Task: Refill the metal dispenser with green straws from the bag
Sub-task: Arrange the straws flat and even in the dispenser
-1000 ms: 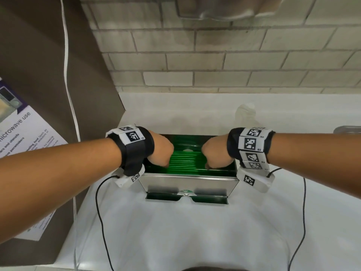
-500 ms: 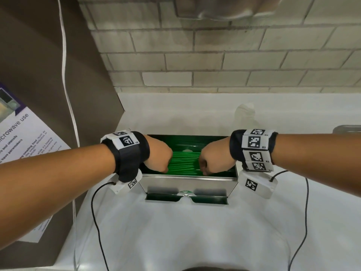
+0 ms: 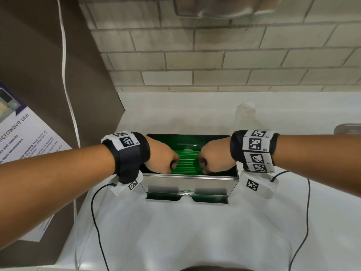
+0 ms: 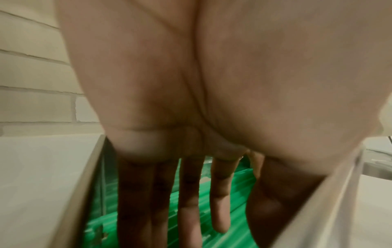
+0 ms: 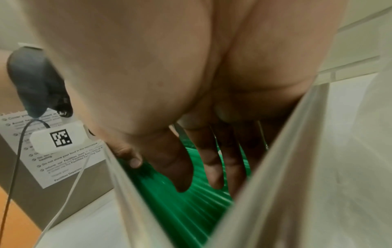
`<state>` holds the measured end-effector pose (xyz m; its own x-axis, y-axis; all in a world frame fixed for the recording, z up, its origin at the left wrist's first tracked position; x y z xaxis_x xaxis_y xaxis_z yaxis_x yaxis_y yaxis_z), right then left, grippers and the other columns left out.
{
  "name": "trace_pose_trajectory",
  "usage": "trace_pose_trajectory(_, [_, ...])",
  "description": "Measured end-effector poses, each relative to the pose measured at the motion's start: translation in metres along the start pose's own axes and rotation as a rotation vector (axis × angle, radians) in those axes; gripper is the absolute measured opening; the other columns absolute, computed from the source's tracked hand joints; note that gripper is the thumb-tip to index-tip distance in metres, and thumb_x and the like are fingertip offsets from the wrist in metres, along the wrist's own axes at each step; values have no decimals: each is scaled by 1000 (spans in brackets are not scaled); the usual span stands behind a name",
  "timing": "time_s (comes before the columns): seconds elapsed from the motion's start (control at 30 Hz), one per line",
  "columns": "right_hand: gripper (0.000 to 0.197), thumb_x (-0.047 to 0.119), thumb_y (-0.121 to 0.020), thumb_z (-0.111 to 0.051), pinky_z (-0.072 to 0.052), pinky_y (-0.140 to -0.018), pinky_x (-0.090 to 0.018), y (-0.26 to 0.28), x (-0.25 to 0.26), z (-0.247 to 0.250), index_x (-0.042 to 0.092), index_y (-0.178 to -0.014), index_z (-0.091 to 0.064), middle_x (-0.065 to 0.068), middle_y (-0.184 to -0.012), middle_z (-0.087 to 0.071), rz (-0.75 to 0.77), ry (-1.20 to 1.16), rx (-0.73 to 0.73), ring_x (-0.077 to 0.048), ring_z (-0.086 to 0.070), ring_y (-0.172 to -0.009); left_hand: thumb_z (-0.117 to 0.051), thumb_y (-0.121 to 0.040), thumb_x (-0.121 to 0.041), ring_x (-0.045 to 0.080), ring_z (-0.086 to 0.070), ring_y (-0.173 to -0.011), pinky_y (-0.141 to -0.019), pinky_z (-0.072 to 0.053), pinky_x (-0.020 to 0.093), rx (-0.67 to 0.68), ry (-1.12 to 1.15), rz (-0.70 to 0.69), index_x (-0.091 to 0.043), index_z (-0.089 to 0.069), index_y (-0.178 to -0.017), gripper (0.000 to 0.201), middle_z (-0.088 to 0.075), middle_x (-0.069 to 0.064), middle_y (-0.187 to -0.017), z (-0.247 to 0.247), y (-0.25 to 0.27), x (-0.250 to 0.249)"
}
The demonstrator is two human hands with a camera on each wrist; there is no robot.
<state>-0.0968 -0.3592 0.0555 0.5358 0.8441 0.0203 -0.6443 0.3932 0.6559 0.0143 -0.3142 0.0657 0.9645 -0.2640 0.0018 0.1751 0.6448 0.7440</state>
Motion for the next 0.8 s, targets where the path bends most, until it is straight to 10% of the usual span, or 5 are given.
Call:
trace_pose_trajectory(0.17, [37, 26, -102, -41, -50, -94, -32, -2, 2, -9, 7, -123, -66, -12, -120, -68, 17, 66, 34, -29, -63, -109, -47, -101, -23, 16, -52, -94, -81, -38, 26, 5, -30, -27, -24, -61, -130, 32, -57, -9, -105, 1, 4, -3])
trace_pose_trajectory(0.3, [37, 20, -104, -38, -38, -78, -26, -3, 5, -12, 2, -122, -65, -13, -112, -66, 31, 81, 57, -25, -53, -90, -45, -102, -27, 20, -57, -101, -87, -44, 29, 24, -53, -10, -22, -64, -131, 34, -64, -4, -115, 2, 9, -2])
trace_pose_trajectory(0.53, [38, 19, -105, -39, -40, -81, -26, -1, 0, -4, 1, -124, -66, -14, -121, -68, -9, 51, 16, -28, -61, -100, -40, -103, -24, 27, -50, -76, -74, -48, 36, 17, -189, 66, -12, -50, -67, 40, -49, 4, -68, -2, 10, 5])
trace_pose_trajectory(0.8, [34, 21, -99, -46, -45, -75, -25, 1, -4, 22, 2, -107, -73, -14, -103, -73, 5, -34, -193, -30, -67, -94, -40, -105, -26, 24, -50, -78, -75, -44, 31, 34, -250, 109, -4, -69, -107, 36, -54, 4, -78, 2, 14, 2])
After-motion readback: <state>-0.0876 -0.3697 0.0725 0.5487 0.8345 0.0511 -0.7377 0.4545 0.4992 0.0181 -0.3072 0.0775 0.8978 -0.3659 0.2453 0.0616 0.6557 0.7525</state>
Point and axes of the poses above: each hand's wrist, its own y-axis away from the middle knuckle, its own z-axis out of the back of the hand, x = y × z, the point moved 7 cm from there along -y, towards the middle knuckle
